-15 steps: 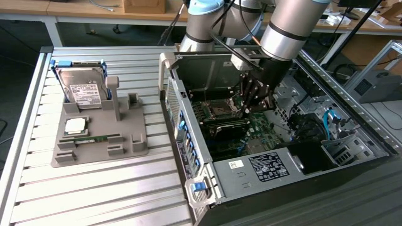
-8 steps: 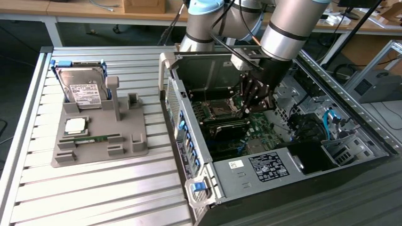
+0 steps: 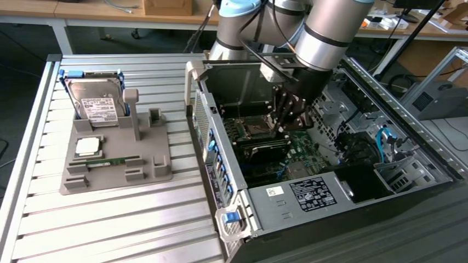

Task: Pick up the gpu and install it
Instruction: 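Press down on the gpu until it lock into place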

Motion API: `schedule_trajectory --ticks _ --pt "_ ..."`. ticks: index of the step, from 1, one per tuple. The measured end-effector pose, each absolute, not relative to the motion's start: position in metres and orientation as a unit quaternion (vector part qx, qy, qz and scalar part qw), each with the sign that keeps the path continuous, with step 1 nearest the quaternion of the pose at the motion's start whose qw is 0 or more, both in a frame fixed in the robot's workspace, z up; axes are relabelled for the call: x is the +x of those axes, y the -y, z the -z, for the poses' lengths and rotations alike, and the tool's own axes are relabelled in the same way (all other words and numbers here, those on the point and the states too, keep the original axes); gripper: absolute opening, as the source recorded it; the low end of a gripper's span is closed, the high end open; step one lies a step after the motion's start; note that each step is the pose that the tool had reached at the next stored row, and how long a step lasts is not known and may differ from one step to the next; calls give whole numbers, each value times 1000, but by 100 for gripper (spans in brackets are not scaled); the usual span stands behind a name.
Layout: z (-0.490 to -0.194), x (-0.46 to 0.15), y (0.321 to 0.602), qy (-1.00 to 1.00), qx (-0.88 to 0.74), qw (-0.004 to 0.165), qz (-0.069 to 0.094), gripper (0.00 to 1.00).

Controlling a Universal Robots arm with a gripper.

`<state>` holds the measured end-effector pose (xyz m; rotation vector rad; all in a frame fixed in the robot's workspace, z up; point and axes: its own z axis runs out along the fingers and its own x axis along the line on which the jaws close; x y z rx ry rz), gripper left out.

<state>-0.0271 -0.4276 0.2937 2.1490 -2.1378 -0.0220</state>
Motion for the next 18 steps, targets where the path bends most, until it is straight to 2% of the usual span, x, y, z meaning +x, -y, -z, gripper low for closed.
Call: schedule_trajectory --ticks 18 --pt "-280 -70 427 704 708 55 7 11"
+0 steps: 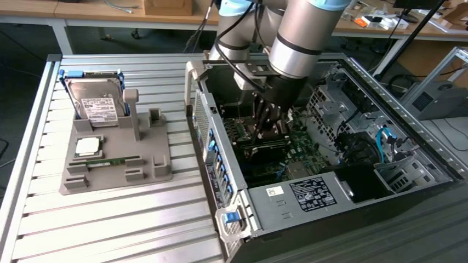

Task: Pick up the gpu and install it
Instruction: 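Press down on the gpu until it lock into place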

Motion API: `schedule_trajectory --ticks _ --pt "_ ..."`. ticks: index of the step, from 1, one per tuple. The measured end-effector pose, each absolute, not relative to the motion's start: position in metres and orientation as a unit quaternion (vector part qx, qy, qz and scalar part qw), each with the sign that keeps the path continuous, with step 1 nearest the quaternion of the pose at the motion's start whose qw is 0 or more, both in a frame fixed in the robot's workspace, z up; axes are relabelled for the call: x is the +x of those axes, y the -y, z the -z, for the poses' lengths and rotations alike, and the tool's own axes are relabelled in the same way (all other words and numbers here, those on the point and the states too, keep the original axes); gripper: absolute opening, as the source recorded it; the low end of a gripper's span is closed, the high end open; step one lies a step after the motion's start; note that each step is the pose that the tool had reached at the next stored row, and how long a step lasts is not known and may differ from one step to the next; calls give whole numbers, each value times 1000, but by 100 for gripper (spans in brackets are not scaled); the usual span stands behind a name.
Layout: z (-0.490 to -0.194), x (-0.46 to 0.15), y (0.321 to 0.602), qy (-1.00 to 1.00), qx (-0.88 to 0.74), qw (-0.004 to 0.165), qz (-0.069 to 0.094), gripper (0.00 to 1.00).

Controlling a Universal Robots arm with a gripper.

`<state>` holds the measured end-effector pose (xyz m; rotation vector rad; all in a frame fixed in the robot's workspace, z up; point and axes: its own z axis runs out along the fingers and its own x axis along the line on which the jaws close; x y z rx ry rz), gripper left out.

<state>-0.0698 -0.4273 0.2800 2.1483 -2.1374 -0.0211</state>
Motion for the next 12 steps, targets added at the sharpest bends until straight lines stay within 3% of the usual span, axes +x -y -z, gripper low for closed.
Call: schedule_trajectory --ticks 12 --pt "-276 -83 430 704 708 55 7 11"
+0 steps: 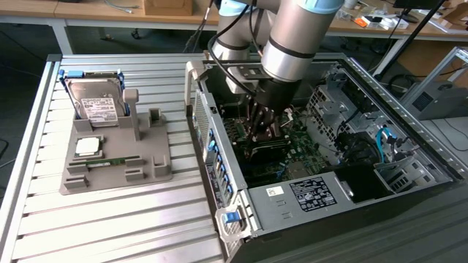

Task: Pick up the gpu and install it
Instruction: 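Press down on the gpu until it lock into place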

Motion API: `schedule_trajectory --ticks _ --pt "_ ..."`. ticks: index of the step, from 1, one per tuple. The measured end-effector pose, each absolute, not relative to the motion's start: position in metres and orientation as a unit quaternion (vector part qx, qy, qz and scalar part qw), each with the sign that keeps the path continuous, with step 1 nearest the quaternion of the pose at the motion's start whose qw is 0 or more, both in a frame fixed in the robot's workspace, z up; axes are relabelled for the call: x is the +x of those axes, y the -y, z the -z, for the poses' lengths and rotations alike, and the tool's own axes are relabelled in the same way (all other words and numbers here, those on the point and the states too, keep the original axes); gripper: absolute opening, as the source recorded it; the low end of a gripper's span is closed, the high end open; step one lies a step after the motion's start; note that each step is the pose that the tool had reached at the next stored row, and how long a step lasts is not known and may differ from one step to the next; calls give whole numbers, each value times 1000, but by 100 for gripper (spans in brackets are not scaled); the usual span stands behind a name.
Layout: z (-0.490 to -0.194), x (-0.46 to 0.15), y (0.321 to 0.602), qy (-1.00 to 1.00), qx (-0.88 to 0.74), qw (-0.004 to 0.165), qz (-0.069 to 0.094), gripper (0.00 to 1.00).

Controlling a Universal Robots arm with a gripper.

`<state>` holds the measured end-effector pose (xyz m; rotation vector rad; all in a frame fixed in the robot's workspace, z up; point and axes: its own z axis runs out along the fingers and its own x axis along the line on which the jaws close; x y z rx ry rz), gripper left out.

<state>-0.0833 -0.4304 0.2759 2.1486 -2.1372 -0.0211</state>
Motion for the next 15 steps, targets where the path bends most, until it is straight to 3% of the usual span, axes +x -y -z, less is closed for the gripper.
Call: schedule_trajectory --ticks 15 --pt "-273 -85 436 704 708 55 7 11"
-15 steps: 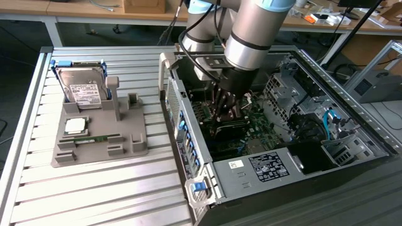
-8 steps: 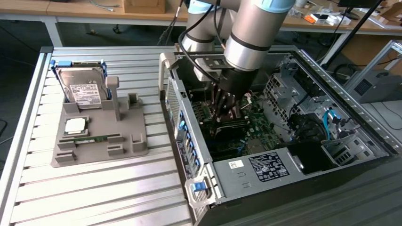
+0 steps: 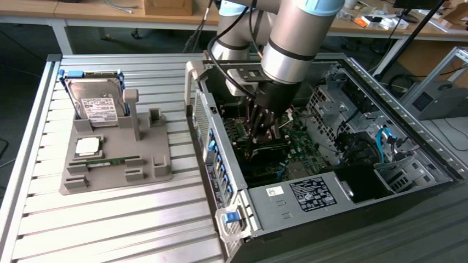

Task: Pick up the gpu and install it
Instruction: 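Press down on the gpu until it lock into place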

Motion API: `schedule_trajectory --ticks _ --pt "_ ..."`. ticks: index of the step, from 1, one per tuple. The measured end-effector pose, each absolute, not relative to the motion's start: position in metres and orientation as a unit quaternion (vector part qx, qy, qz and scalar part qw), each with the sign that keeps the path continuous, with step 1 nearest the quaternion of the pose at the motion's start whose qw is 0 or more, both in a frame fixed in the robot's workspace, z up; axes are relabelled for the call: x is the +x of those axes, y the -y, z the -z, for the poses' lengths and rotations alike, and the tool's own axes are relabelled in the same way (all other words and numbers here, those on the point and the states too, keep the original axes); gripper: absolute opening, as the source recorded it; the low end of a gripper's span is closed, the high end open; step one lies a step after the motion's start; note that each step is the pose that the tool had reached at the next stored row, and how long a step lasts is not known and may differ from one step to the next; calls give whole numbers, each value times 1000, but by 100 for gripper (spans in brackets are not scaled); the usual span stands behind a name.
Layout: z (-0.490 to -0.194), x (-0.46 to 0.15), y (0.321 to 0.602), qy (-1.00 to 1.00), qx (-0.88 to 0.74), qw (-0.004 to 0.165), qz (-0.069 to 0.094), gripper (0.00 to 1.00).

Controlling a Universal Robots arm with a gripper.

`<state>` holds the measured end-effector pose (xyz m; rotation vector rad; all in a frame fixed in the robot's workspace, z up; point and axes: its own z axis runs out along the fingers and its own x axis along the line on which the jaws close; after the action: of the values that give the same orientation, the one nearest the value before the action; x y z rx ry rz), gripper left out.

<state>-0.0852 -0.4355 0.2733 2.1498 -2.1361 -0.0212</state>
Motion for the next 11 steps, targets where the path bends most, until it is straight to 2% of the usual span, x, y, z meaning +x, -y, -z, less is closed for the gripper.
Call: schedule_trajectory --ticks 11 --pt "-273 -88 434 703 709 55 7 11"
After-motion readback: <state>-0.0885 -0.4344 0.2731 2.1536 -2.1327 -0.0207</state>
